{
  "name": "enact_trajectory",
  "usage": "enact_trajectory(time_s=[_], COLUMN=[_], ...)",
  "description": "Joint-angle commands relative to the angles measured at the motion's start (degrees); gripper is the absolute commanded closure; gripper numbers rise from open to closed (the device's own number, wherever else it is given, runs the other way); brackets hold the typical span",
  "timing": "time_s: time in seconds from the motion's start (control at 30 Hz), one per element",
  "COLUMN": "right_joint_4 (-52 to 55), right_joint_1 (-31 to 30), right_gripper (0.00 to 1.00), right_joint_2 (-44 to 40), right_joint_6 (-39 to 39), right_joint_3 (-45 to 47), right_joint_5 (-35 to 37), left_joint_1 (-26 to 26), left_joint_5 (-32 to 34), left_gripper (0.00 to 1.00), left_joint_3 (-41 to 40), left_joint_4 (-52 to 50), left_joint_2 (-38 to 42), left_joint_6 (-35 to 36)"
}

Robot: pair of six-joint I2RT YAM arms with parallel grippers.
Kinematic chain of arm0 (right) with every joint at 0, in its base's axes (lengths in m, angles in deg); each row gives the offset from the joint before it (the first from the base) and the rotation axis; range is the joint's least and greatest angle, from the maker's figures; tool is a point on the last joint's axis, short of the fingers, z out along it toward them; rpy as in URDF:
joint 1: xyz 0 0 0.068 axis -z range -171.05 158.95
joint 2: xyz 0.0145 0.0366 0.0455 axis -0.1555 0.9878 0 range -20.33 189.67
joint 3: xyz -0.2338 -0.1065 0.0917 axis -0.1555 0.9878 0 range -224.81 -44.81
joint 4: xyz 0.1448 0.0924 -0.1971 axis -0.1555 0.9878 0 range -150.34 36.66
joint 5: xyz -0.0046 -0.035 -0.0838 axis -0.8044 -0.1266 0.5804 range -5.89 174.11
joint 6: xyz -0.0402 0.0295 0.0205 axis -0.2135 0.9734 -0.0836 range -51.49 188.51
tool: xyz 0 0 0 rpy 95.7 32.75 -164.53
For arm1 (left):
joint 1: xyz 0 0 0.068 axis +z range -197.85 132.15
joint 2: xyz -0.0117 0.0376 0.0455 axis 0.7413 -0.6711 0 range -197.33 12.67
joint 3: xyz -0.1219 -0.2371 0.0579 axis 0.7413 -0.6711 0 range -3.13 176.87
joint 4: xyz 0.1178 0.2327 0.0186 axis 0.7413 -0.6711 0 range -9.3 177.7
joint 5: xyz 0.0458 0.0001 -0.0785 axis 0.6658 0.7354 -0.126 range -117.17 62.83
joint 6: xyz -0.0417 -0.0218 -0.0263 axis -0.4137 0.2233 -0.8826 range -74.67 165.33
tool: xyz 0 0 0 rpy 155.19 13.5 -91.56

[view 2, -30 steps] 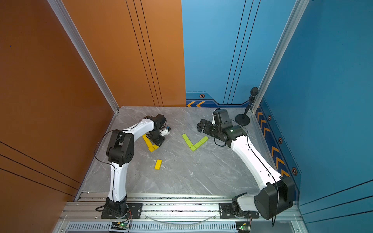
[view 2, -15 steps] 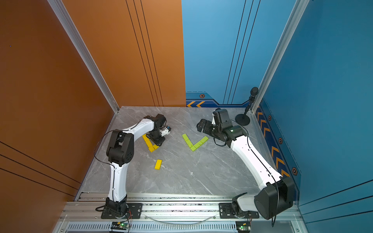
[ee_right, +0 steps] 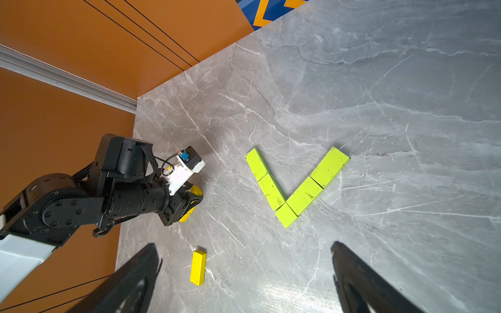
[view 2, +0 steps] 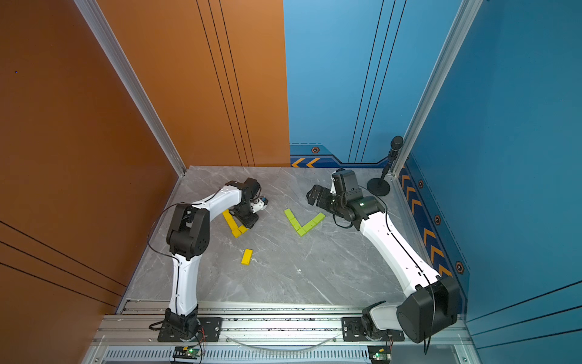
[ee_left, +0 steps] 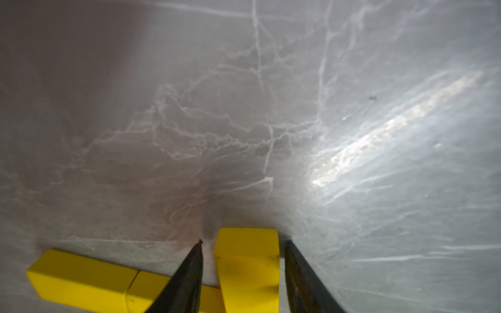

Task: Assemble the letter v with building blocks
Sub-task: Assemble the building block at the center of the board.

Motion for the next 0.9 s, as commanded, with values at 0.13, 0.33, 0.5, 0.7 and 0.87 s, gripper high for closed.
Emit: enact_trajectory(time_s=[0.13,0.33,0.5,0.7,0.87], right_joint_4=[-1.04,-0.71,1.16,4.31,2.73], right_joint_1=[-0.36,-0.65,0.08,1.52,1.75], right_gripper=[0.0,0.0,0.0,0.01,0.0], right_joint_2=[-0.51,-1.65,-3.61,-4.99,-5.86], right_joint_6=[0.74,0.5,-1.89,-5.04,-4.5], right_joint_3=[0.91,0.82,0.65,0.19,2.51], right_joint_5=[-0.5,0.62,1.97,2.01,0.47], left_joint_1=[-3.43,-5.9,-7.57,-9.18,-11.77], left_joint_5=[5.99,14.47,13.89,11.35,7.64], left_gripper=[0.35,0.2,0.02,0.02,0.01], left_joint_3=[5.35,14.11,2.11,-19.65,-28.34], left_joint_4=[-0.49,-6.06,-8.06,-9.47,-6.79], left_joint_2=[2.66,5.61,15.6,30.76,35.79], left_joint_6=[-0.63,-7.62,-21.99,-39.55,-48.84])
